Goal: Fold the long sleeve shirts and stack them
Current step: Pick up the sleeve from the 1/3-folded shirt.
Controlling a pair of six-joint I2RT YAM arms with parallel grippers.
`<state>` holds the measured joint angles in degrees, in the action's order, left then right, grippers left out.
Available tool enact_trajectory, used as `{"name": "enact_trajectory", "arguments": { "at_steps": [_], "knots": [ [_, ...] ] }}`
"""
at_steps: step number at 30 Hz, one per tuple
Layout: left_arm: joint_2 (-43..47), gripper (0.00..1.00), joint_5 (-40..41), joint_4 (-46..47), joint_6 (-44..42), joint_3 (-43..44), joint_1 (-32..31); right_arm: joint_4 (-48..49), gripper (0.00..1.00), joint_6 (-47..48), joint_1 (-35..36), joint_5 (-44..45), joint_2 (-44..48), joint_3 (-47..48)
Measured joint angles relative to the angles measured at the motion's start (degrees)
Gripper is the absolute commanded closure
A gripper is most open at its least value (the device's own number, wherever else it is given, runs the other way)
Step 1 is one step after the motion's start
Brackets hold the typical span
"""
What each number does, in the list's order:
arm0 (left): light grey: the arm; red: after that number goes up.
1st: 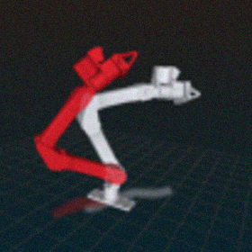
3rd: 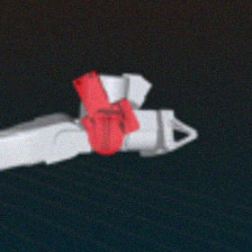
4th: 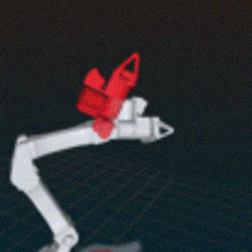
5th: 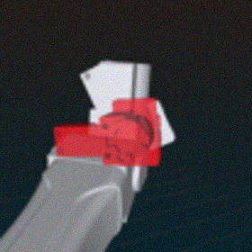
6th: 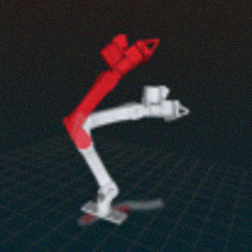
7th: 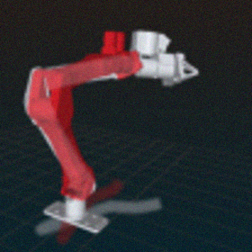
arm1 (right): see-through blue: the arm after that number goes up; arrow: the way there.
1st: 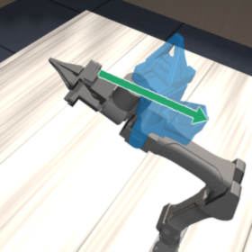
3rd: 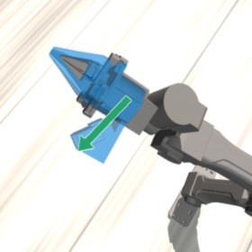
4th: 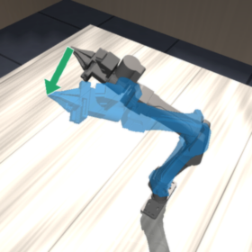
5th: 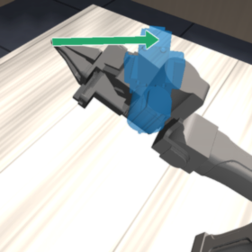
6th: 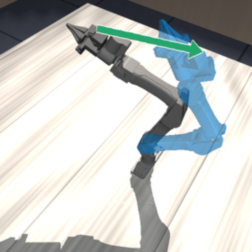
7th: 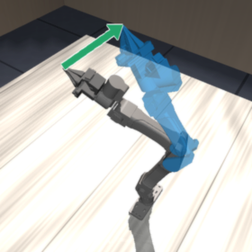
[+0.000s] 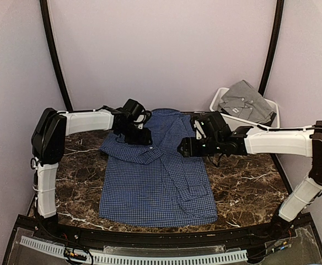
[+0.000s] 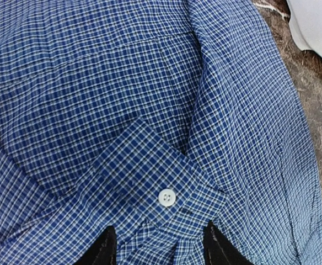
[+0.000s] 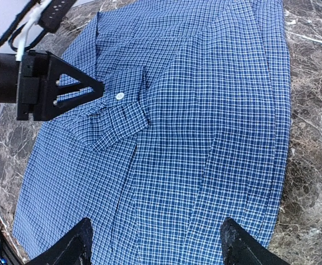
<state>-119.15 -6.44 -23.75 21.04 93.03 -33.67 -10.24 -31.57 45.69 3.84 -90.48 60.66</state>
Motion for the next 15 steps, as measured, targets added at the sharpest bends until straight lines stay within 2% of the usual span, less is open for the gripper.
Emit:
{"name": "enact_trajectory", "arguments": {
  "at_steps": [7,15],
  "knots": [
    [-8.0,0.38,1.6,-4.7,-8.5,11.0,0.0,0.0,0.24,0.0,-0.1,-0.4,0.0,0.0],
    [-13.4,0.38,0.2,-8.7,-15.8,18.8,3.0,-0.1,0.24,0.0,-0.3,-0.6,0.6,-0.7]
  ]
}}
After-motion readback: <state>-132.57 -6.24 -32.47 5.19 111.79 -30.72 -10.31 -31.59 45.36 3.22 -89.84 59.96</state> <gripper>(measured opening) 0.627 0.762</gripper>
